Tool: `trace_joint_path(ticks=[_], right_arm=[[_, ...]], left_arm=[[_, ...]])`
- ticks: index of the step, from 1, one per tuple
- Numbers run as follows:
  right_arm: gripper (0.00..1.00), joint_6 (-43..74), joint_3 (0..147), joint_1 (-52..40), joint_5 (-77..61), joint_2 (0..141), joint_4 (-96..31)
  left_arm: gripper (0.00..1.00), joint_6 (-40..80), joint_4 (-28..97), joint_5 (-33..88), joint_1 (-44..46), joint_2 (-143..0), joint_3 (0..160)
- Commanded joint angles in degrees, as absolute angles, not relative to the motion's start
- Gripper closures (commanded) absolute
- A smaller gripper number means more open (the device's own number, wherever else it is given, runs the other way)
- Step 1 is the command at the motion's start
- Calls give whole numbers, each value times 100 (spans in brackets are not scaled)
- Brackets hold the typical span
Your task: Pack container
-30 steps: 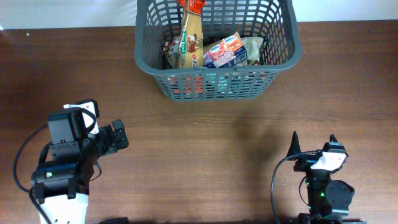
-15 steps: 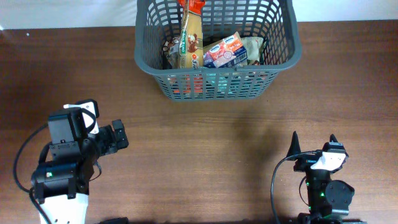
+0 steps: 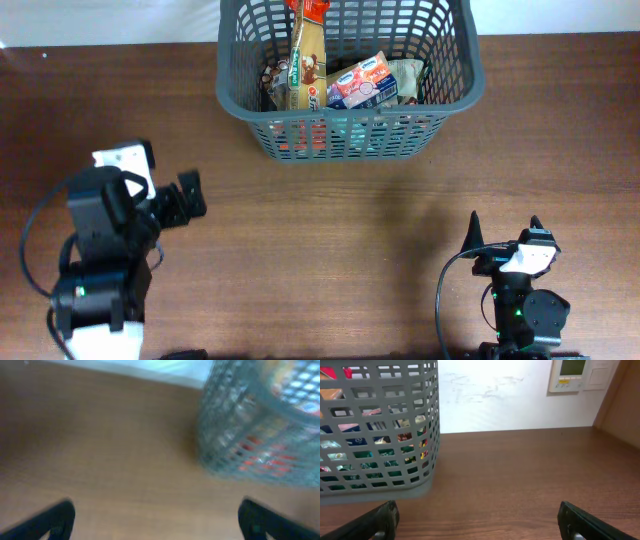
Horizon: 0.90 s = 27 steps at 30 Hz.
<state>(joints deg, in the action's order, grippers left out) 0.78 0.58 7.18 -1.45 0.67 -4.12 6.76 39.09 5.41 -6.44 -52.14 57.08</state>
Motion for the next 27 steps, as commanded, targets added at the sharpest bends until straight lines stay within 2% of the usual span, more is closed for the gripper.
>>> trace_joint_path(ticks=[1, 10, 22, 27], right_arm=[[1, 21, 32, 672, -82, 19, -454], [1, 21, 32, 672, -82, 19, -454], [1, 21, 32, 672, -82, 19, -454], [1, 21, 32, 672, -82, 19, -454]], left_arm=[[1, 681, 3037, 810, -399, -4530, 5734], [1, 679, 1052, 598, -261, -3441, 5413], [1, 683, -1990, 598, 130, -1796, 2998], [1, 683, -2119, 600, 187, -1243, 2362]])
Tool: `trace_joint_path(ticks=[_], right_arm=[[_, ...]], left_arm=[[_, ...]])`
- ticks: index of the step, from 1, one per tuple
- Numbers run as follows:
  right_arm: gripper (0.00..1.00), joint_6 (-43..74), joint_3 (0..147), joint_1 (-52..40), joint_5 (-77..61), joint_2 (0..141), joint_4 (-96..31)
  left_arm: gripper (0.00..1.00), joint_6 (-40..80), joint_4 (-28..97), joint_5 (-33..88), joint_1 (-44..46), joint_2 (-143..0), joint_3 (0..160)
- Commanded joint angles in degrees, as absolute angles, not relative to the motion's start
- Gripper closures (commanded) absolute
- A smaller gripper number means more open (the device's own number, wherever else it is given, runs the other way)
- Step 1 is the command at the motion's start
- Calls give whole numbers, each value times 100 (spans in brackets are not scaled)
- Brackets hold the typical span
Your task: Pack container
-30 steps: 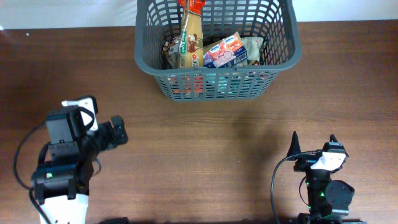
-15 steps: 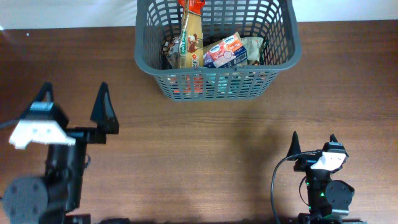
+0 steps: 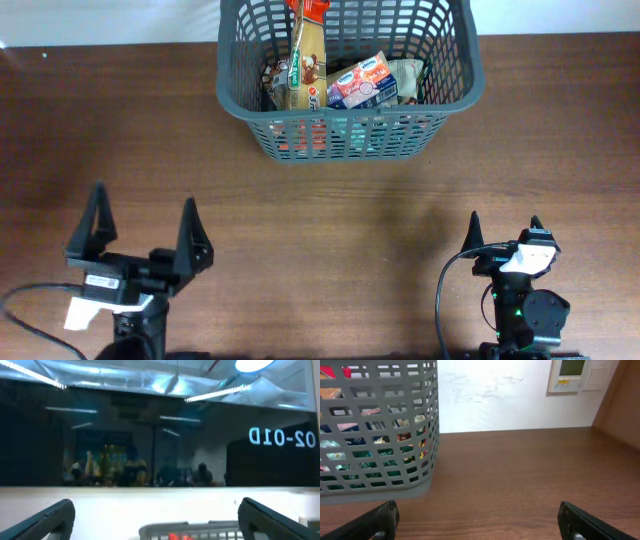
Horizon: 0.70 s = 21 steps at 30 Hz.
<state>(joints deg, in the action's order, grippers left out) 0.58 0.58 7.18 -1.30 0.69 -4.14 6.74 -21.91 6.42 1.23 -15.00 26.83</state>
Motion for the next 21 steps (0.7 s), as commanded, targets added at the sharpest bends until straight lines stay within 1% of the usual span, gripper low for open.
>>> trace_joint_path(ticks=[1, 6, 8, 13, 21], right_arm=[[1, 21, 32, 672, -82, 19, -454], [1, 21, 32, 672, -82, 21, -454], [1, 21, 32, 672, -82, 19, -454], [1, 21, 32, 672, -82, 19, -454], [1, 21, 32, 672, -82, 19, -454]], left_arm=[[1, 683, -1868, 600, 224, -1066, 2290], [1, 683, -1094, 506, 279, -591, 2248], [1, 679, -976, 432, 338, -515, 2217], [1, 683, -1044, 392, 440, -370, 1964], [1, 683, -1194, -23, 510, -82, 1573]])
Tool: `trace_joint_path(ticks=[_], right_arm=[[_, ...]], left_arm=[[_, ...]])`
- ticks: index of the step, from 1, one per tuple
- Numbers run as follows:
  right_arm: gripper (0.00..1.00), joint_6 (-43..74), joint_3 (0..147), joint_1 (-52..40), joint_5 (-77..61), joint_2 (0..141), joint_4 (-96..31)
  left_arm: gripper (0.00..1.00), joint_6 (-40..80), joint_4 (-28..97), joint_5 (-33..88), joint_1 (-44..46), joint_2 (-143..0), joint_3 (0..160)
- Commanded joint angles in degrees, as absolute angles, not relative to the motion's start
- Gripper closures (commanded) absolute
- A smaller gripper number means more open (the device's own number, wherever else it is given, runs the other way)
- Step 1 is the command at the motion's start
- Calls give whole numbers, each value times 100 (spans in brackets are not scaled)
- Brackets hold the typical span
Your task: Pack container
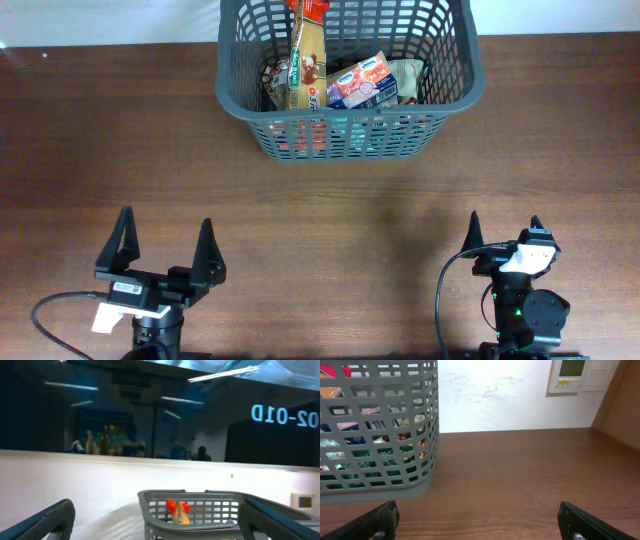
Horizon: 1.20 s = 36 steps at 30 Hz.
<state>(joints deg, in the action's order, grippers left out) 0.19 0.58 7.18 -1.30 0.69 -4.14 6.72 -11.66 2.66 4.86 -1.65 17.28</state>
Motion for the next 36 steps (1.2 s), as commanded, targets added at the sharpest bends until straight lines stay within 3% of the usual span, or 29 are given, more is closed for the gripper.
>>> trace_joint_path(ticks=[1, 30, 36], right_arm=[[1, 21, 32, 672, -82, 19, -454], [1, 21, 32, 672, -82, 19, -454], [1, 21, 32, 672, -82, 19, -454]], left_arm=[[1, 683, -1194, -51, 510, -82, 1529], [1, 683, -1396, -395, -185, -27, 75], [1, 685, -622, -390, -204, -27, 49]])
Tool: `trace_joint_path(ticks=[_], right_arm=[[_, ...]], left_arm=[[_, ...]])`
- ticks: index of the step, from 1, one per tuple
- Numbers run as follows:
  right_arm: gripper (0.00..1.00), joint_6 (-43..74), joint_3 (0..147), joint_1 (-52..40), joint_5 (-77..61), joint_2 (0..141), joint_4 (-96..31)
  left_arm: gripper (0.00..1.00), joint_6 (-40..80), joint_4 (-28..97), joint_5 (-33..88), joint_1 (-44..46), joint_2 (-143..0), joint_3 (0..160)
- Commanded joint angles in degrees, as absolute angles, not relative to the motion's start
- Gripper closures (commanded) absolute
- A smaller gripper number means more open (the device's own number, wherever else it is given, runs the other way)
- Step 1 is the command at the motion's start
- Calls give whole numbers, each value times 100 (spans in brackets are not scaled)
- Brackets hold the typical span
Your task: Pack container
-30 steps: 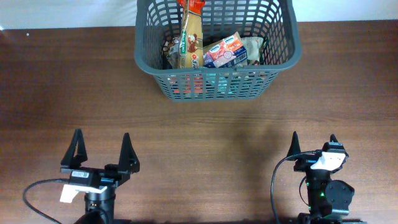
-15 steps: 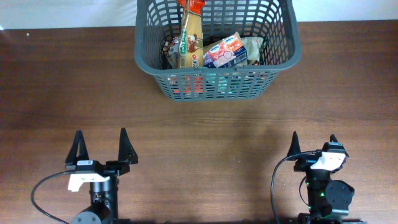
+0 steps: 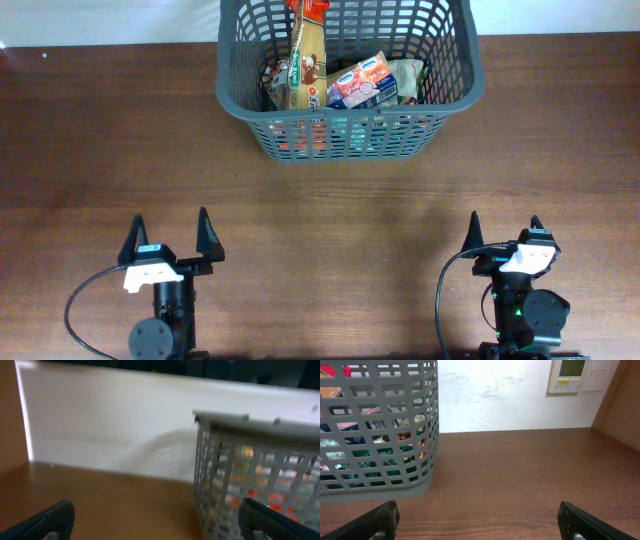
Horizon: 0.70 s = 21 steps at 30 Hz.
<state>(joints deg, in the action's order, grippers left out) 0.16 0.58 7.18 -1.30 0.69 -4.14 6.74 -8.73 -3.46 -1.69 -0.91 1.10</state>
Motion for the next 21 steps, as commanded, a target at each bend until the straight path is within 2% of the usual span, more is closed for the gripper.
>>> trace_joint_path(ticks=[1, 10, 21], right_arm=[[1, 21, 32, 672, -82, 19, -454], [1, 21, 32, 672, -82, 21, -454], [1, 21, 32, 672, -82, 19, -454]], left_arm=[[1, 685, -482, -390, -204, -27, 49], [1, 685, 454, -384, -204, -27, 51], [1, 683, 449, -375, -204, -30, 51]])
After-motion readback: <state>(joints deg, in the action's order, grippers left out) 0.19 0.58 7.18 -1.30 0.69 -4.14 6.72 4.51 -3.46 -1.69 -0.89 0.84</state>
